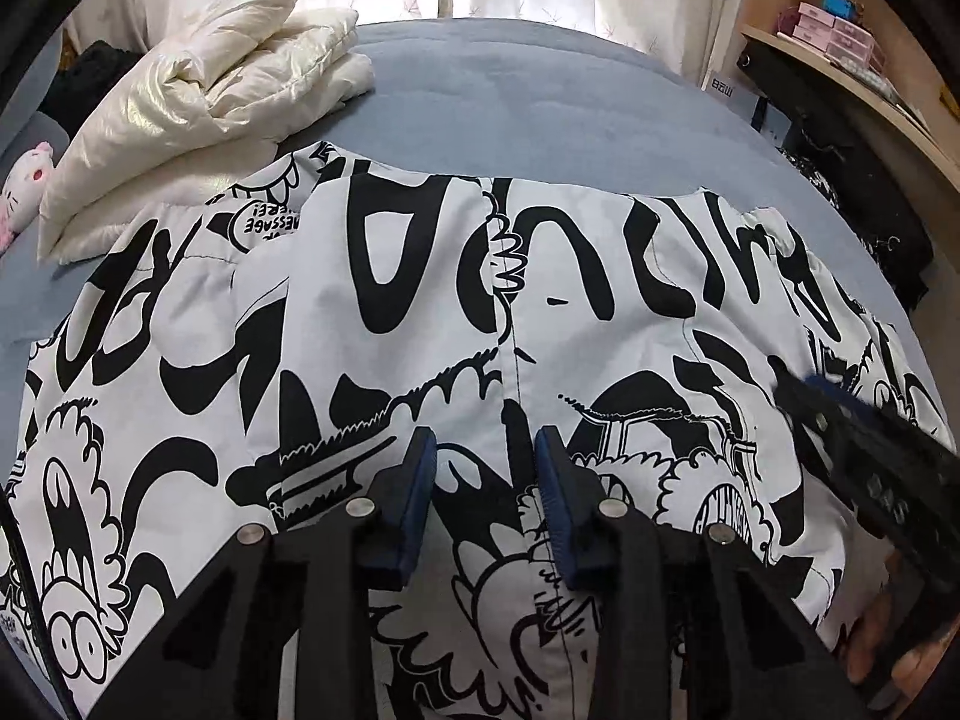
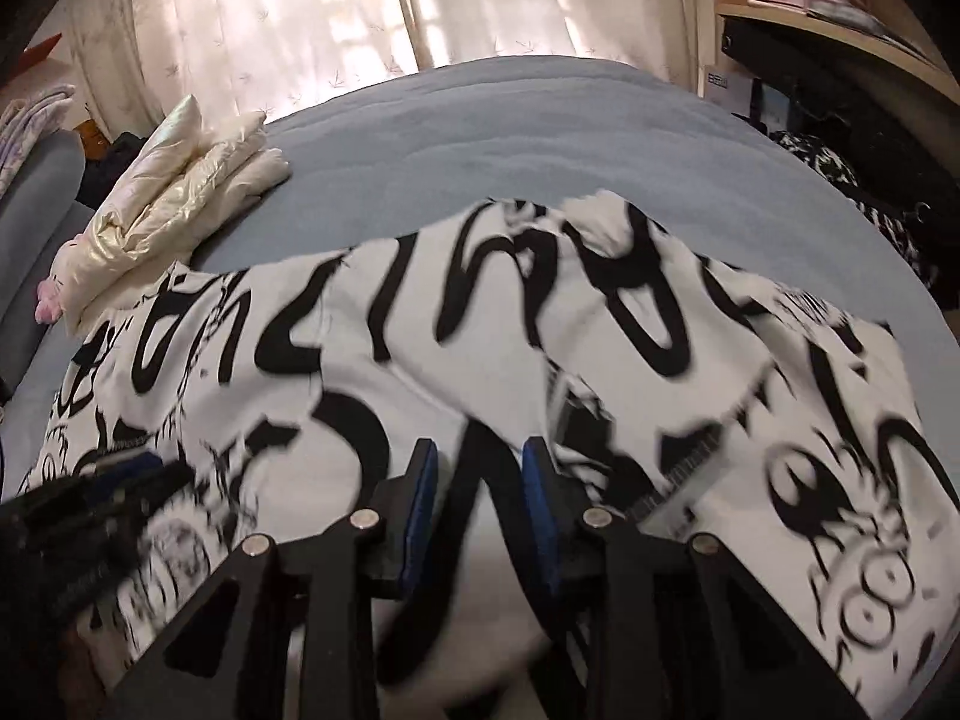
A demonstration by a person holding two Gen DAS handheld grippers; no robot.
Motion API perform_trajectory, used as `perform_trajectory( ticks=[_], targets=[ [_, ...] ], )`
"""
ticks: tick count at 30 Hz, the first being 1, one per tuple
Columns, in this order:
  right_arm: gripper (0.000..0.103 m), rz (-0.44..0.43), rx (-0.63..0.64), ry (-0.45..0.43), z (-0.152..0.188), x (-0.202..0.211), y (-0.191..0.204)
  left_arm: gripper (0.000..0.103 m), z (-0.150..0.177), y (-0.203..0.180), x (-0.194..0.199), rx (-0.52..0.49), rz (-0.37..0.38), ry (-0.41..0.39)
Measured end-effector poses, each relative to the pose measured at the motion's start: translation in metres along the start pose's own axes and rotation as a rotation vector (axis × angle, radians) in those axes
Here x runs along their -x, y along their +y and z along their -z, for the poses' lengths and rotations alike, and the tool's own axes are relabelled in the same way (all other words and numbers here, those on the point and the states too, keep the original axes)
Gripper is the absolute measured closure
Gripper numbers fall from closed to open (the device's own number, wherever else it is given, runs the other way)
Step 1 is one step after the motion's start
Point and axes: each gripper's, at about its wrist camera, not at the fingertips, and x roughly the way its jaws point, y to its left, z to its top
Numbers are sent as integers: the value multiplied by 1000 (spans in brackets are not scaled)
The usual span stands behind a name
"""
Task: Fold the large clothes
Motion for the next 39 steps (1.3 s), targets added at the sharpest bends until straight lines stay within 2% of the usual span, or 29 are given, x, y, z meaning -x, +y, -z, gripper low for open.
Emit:
perform_trajectory(
  ticks=[4,7,8,9,11,14,17,21,28,34,37,39],
  targets=[
    [75,14,-19,3,14,10,-4,69,2,-2,0,11,-6,-5],
    [72,17,-45,-4,17,9,-2,64,5,-3,1,19,-20,-16],
    [72,26,-43,-5,18,9,0,54,5,-2,1,24,-34,-19],
    [72,38,-34,-5,18,8,3,39,6,0,2,39,-68,-16],
    [71,68,-9,-6,20,7,9,29,5,8,0,80,-67,1],
    [69,72,-13,-16,23,7,10,28,3,14,0,120,-35,29],
    [67,36,-33,-38,27,9,4,28,3,12,5,109,-55,37],
    [67,13,-46,-58,31,9,1,28,11,11,24,106,-52,10],
    [66,37,-30,-69,35,13,6,28,31,13,69,74,-15,-53],
    [63,31,-53,-71,43,21,7,28,51,39,104,128,-4,-33],
    [61,28,-62,-56,48,27,9,28,63,58,120,176,-7,-49],
    [56,16,-71,-20,50,32,12,28,73,77,135,228,-4,-69]
  ],
)
